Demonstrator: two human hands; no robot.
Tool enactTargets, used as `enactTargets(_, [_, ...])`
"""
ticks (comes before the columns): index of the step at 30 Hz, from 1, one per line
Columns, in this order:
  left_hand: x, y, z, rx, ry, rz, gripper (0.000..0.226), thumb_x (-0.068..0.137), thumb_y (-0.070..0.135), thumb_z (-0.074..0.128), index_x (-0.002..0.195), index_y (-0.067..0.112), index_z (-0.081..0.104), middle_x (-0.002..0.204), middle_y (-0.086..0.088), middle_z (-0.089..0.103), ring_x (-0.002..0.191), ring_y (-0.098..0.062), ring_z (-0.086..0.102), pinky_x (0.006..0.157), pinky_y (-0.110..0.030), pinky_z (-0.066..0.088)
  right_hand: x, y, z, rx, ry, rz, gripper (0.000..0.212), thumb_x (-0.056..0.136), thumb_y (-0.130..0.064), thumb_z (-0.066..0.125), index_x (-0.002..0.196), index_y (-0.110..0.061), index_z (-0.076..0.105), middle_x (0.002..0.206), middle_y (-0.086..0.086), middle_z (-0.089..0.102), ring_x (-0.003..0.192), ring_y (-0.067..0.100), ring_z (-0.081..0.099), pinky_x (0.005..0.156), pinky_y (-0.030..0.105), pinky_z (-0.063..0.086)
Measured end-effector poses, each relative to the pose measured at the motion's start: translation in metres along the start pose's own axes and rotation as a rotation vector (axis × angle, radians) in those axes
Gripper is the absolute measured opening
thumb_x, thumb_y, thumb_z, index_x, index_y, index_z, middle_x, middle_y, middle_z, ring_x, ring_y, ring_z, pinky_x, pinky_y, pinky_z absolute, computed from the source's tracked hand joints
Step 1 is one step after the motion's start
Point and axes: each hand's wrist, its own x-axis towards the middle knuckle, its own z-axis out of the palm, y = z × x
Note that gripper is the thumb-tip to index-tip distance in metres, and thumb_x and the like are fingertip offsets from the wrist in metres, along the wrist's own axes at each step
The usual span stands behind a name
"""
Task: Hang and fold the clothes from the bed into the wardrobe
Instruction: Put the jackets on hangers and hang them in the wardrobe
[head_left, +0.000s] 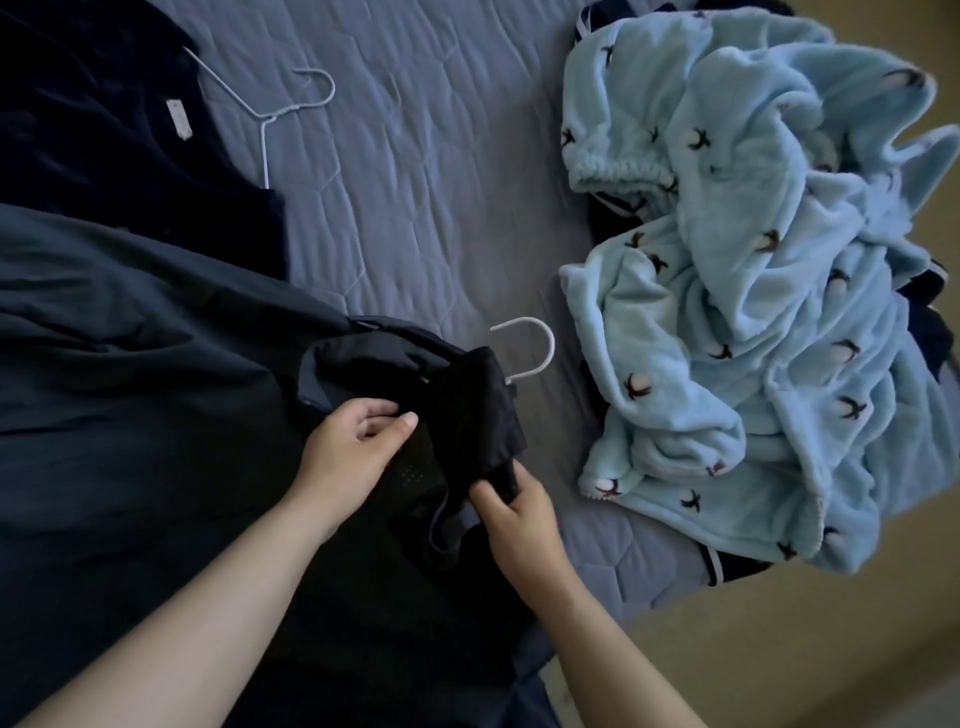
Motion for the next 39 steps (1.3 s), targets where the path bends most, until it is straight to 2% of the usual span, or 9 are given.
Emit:
enactTargets(6, [-0.03, 0.011, -0.014, 0.061, -0.046, 0.079, 0.013, 0.086, 0.03, 0.067, 0.098, 0.035, 0.063, 0.098, 0.003, 0.07, 0.091, -0.011, 0.067, 0.087, -0.039, 0.055, -0.022, -0.025, -0.011, 0.002, 0.085, -0.035, 0.032, 0.093, -0.01, 0.056, 0.065, -0.025, 0.053, 0.058, -0.014, 0.055, 0.061, -0.004, 0.047, 0.057, 0.017, 0.039])
enactTargets(11, [-0.068, 0.046, -0.036, 0.156, 0.014, 0.185, 0.015, 0.086, 0.026, 0.068, 0.093, 0.037, 0.062, 0.09, 0.008, 0.068, 0.084, -0.004, 0.065, 0.073, -0.018, 0.049, -0.042, -0.078, -0.027, -0.005, 0.14, -0.041, 0.039, 0.092, -0.042, 0.05, 0.057, -0.028, 0.043, 0.055, -0.011, 0.038, 0.055, 0.002, 0.035, 0.05, 0.021, 0.031])
enactTargets(13, [-0.087, 0.064, -0.045, 0.173, 0.041, 0.214, 0.015, 0.086, 0.024, 0.068, 0.094, 0.035, 0.063, 0.088, 0.01, 0.068, 0.082, 0.002, 0.064, 0.069, -0.01, 0.045, -0.05, -0.108, -0.037, -0.054, 0.143, -0.077, 0.041, 0.093, -0.045, 0.046, 0.055, -0.029, 0.043, 0.054, -0.012, 0.037, 0.053, 0.001, 0.035, 0.048, 0.019, 0.031])
enactTargets(20, [-0.155, 0.133, -0.08, 0.177, 0.103, 0.289, 0.011, 0.089, 0.028, 0.064, 0.1, 0.029, 0.065, 0.091, 0.011, 0.067, 0.087, -0.001, 0.062, 0.067, -0.01, 0.041, -0.087, -0.218, -0.066, -0.202, 0.148, -0.172, 0.049, 0.084, -0.06, 0.047, 0.058, -0.018, 0.043, 0.047, -0.011, 0.043, 0.044, 0.002, 0.04, 0.044, 0.016, 0.033])
enactTargets(23, [-0.181, 0.167, -0.091, 0.158, 0.135, 0.336, 0.007, 0.09, 0.029, 0.063, 0.097, 0.031, 0.064, 0.09, 0.01, 0.067, 0.085, 0.0, 0.062, 0.064, -0.008, 0.042, -0.105, -0.261, -0.073, -0.2, 0.143, -0.178, 0.082, 0.078, -0.08, 0.041, 0.079, -0.001, 0.065, 0.074, 0.01, 0.07, 0.071, 0.015, 0.067, 0.069, 0.029, 0.052])
enactTargets(25, [-0.2, 0.187, -0.096, 0.157, 0.146, 0.366, 0.005, 0.09, 0.031, 0.062, 0.092, 0.036, 0.063, 0.087, 0.01, 0.068, 0.082, 0.001, 0.062, 0.062, -0.007, 0.042, -0.121, -0.289, -0.077, -0.227, 0.143, -0.188, 0.085, 0.07, -0.086, 0.042, 0.087, -0.006, 0.069, 0.085, 0.006, 0.073, 0.081, 0.016, 0.068, 0.072, 0.032, 0.051])
enactTargets(28, [-0.229, 0.207, -0.102, 0.136, 0.173, 0.4, 0.007, 0.09, 0.032, 0.062, 0.087, 0.038, 0.063, 0.083, 0.009, 0.069, 0.08, -0.003, 0.064, 0.067, -0.017, 0.046, -0.146, -0.325, -0.081, -0.296, 0.138, -0.218, 0.069, 0.055, -0.085, 0.056, 0.078, -0.022, 0.069, 0.072, -0.013, 0.072, 0.071, 0.002, 0.068, 0.069, 0.029, 0.053])
enactTargets(34, [-0.275, 0.256, -0.114, 0.083, 0.197, 0.448, 0.007, 0.09, 0.031, 0.06, 0.091, 0.033, 0.067, 0.087, 0.009, 0.07, 0.084, -0.006, 0.066, 0.076, -0.027, 0.052, -0.181, -0.387, -0.095, -0.412, 0.141, -0.278, 0.074, 0.038, -0.085, 0.07, 0.078, -0.023, 0.069, 0.071, -0.018, 0.072, 0.068, -0.002, 0.067, 0.068, 0.03, 0.056])
enactTargets(39, [-0.319, 0.278, -0.127, 0.056, 0.238, 0.484, 0.009, 0.092, 0.029, 0.058, 0.091, 0.032, 0.067, 0.088, 0.008, 0.071, 0.085, -0.006, 0.067, 0.08, -0.031, 0.054, -0.2, -0.42, -0.111, -0.486, 0.162, -0.291, 0.045, 0.051, -0.059, 0.085, 0.08, -0.028, 0.069, 0.071, -0.016, 0.071, 0.069, 0.001, 0.067, 0.066, 0.033, 0.058])
